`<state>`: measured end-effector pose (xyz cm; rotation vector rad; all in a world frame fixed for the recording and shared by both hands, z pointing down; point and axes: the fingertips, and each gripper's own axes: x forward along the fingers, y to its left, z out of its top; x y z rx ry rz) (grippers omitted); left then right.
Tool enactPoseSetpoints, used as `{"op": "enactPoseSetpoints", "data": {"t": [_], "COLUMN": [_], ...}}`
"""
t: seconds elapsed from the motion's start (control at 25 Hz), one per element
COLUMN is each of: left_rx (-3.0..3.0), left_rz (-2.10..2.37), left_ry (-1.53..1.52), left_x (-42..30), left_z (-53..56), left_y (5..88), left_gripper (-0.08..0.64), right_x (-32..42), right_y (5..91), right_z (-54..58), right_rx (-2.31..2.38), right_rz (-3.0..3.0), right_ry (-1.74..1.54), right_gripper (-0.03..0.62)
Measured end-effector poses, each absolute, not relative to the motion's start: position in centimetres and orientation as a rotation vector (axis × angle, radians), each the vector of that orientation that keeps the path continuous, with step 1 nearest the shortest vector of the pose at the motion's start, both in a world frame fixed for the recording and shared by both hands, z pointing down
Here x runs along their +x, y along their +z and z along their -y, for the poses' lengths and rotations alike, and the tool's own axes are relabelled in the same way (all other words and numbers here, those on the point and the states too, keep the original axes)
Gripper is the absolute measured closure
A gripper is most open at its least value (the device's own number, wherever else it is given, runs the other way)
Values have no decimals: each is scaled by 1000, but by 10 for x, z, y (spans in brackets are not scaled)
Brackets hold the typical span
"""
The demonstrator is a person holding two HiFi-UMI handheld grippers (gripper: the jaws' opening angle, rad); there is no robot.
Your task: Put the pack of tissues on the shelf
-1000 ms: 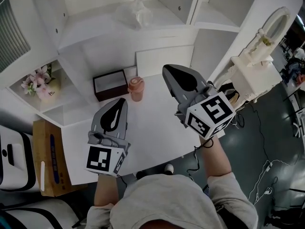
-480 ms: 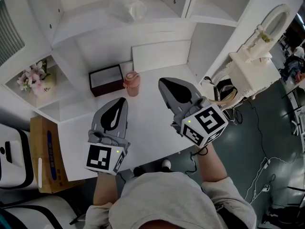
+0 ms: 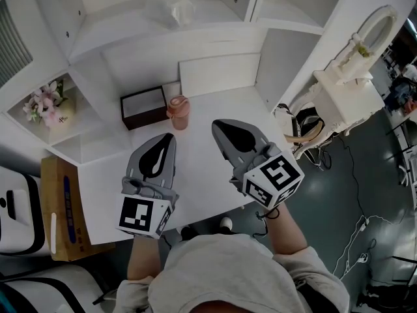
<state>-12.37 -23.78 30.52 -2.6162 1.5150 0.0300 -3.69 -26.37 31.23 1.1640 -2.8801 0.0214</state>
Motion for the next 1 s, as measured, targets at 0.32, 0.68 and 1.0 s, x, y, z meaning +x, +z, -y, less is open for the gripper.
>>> {"op": "enactPoseSetpoints", "data": {"t": [0.32,0.68,1.0], "left_rx": [-2607,-2595,-2600], "left_rz": [-1514,-1517,-1508], "left_ry": [42,46,45], "left_x": [-118,-116,-111], "left_z": [235,233,235], "left_y": [302,298,297], "left_gripper": [560,560,560], "right_x": [-35,-37,-32], "right_y": [309,305,303], "right_z": [256,252,252], "right_rx": [1139,1114,1120], "right_rz": [2887,2894,2893], "right_ry": [20,-6,-9], "right_gripper": [592,592,592]}}
